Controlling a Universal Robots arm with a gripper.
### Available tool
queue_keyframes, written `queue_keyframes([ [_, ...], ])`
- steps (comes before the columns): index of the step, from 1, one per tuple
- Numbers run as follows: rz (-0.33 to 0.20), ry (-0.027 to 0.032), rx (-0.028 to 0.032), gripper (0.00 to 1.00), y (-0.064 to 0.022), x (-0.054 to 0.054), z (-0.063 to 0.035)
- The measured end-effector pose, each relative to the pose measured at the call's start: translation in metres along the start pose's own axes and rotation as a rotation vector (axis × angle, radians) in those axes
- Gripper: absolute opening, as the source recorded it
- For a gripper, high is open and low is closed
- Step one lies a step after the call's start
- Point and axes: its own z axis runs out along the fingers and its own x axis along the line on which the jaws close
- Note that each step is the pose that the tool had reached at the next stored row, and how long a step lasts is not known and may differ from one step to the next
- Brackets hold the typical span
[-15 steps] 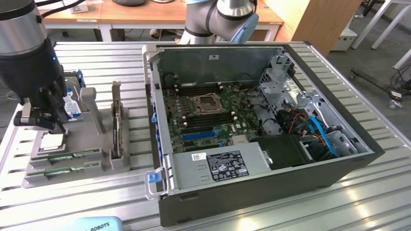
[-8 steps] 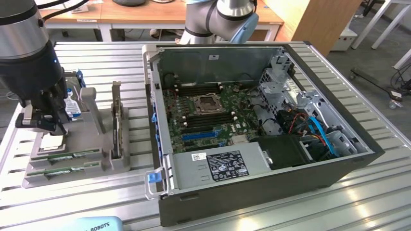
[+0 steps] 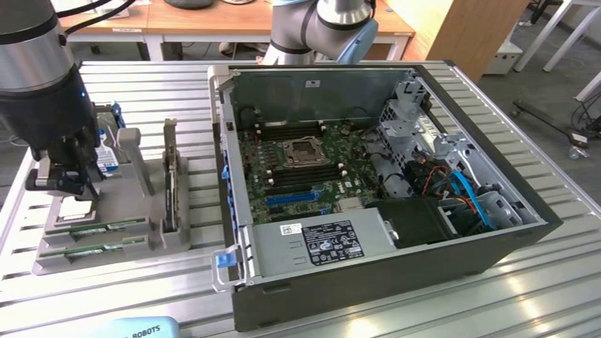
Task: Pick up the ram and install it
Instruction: 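Pick up the ram and move it above insertion slot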
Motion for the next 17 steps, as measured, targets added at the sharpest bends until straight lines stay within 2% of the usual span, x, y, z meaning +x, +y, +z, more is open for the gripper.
queue_keyframes([
  [17, 0.0, 0.0054, 0.0005, 0.35, -0.0005, 0.0, 0.0113],
])
